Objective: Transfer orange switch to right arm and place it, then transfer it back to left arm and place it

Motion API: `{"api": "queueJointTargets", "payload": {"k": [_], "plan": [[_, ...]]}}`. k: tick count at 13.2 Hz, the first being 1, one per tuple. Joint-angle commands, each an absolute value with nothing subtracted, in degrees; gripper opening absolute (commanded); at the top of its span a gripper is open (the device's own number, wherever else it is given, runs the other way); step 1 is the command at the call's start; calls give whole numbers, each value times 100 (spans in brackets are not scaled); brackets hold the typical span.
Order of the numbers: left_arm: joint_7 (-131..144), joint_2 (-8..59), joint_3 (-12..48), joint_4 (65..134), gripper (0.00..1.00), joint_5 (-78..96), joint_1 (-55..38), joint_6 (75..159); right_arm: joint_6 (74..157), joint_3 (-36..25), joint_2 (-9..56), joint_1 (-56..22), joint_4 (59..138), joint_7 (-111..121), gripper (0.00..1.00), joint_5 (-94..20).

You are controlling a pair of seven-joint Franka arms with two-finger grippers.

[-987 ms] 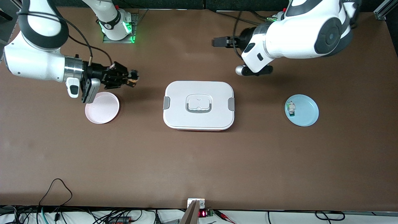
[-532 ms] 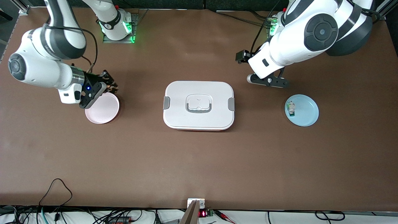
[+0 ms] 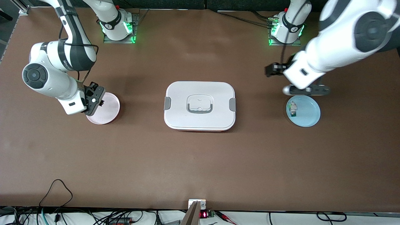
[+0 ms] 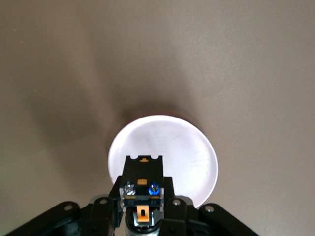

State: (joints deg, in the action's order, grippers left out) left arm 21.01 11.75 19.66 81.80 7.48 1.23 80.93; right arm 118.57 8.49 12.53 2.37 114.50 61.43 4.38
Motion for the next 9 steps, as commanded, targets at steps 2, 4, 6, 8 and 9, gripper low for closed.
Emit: {"api": "queueJointTargets", "payload": {"k": [2, 4, 6, 8, 9], "plan": [[900, 388, 1302, 8832, 100, 633, -35, 8112, 12504, 940, 1520, 431, 11759, 6495, 27, 999], [695, 291, 1073, 8824, 100, 555, -35, 8077, 12875, 940, 1695, 466, 11944, 6452, 27, 1361], [694, 168, 1020, 8824, 100, 151, -35, 8086, 13086, 940, 1889, 597, 11953, 6451, 27, 1546], [668, 53, 557, 8903, 100, -18, -271, 8042, 13148, 940, 2065, 606, 11953, 6416, 27, 1608], [659, 53, 345, 8912, 100, 17, -394, 8094, 13192, 940, 2144, 606, 11962, 6416, 27, 1608]]}}
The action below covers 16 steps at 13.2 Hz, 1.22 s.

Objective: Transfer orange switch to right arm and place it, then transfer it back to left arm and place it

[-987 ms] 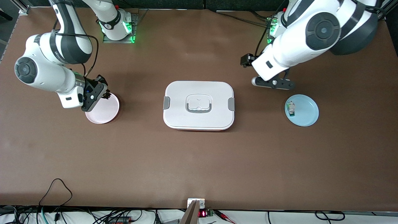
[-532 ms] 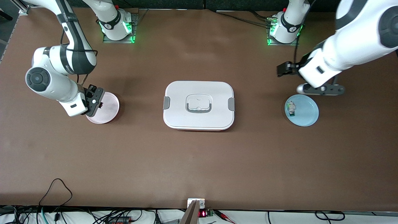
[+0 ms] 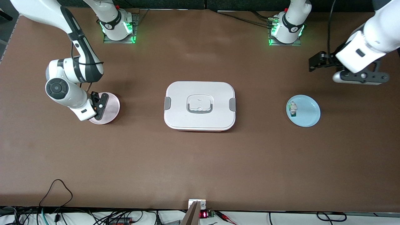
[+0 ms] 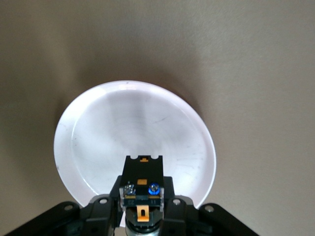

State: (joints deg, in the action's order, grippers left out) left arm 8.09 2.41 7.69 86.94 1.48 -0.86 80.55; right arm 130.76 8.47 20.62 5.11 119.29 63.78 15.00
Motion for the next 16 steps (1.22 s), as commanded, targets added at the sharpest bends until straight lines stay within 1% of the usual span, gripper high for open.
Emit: {"api": "queueJointTargets", "payload": {"k": [1, 3, 5, 7, 8, 9, 12, 14, 15, 16], "plan": [[677, 44, 299, 8912, 100, 87, -439, 8086, 13279, 940, 2205, 606, 11997, 6416, 27, 1617], [765, -44, 212, 8982, 100, 281, -448, 8051, 13377, 940, 2215, 589, 12111, 6407, 27, 1635], [642, -62, -8, 9018, 100, 290, -553, 8077, 13394, 932, 2232, 589, 12199, 6407, 27, 1766], [467, -62, -26, 9009, 100, 281, -562, 8190, 13482, 932, 2285, 598, 12199, 6399, 27, 1942], [396, -53, -26, 9009, 100, 281, -536, 8426, 13561, 932, 2311, 598, 12208, 6390, 27, 2012], [195, -44, -35, 9017, 100, 299, -467, 8481, 13666, 932, 2346, 598, 12208, 6372, 27, 2056], [-622, -53, -26, 9000, 100, 299, -124, 8464, 13824, 932, 2426, 598, 12252, 6162, 27, 2276], [-712, -53, -18, 9017, 100, 255, -53, 8438, 14009, 932, 2426, 598, 12401, 6135, 28, 2276], [-634, -53, -18, 9026, 100, 264, -44, 8429, 14018, 932, 2426, 598, 12419, 5969, 42, 2276], [-511, -53, 69, 9018, 100, 281, 87, 8437, 13975, 940, 2391, 598, 12436, 5829, 99, 2276]]}}
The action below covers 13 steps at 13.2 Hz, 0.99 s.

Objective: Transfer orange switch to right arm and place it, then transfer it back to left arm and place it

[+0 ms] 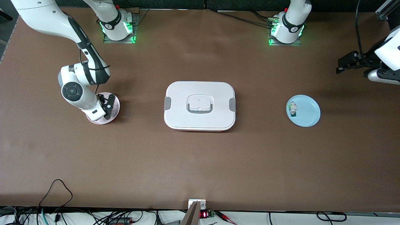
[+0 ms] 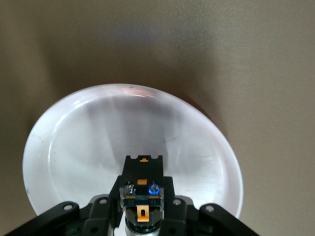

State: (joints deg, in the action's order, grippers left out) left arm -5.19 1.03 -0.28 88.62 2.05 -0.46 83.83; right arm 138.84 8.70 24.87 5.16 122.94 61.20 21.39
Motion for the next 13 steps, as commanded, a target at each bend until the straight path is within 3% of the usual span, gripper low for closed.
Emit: {"api": "queueJointTargets", "payload": {"k": [1, 5, 9, 13], "plan": [[-353, -53, 288, 9018, 100, 290, 236, 8437, 13922, 940, 2312, 598, 12463, 5758, 100, 2276], [211, -62, 510, 8974, 100, 202, 264, 8122, 13272, 1177, 1672, 598, 12331, 5213, 100, 2110], [158, -18, 510, 8912, 100, 193, 272, 8060, 12877, 1266, 1337, 580, 12209, 4491, 100, 1066], [158, 0, 518, 8886, 100, 193, 246, 8060, 11526, 1266, 1064, 589, 11148, 3485, 100, -175]]}}
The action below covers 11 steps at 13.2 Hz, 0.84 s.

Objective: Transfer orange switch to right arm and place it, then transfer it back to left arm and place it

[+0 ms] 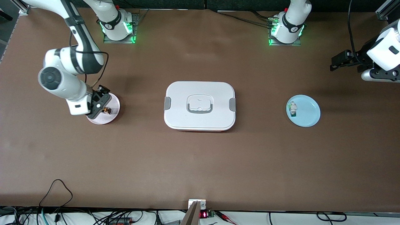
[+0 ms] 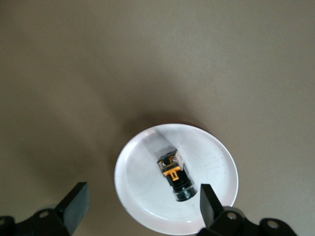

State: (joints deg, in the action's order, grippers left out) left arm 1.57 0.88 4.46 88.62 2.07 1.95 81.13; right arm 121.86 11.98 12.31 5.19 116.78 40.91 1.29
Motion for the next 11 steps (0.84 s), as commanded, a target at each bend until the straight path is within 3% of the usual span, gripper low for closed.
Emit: {"api": "queueJointTargets", "payload": {"k": [1, 7, 11], "plan": [[158, 0, 519, 8886, 100, 193, 246, 8060, 11296, 1266, 959, 580, 10918, 3045, 100, -184], [219, 9, 536, 8859, 100, 202, 193, 8077, 9908, 1248, 668, 405, 9380, 1679, 100, -394], [158, 87, 527, 8746, 100, 202, 185, 8104, 9256, 1020, 440, 72, 8974, 479, 100, -994]]}}
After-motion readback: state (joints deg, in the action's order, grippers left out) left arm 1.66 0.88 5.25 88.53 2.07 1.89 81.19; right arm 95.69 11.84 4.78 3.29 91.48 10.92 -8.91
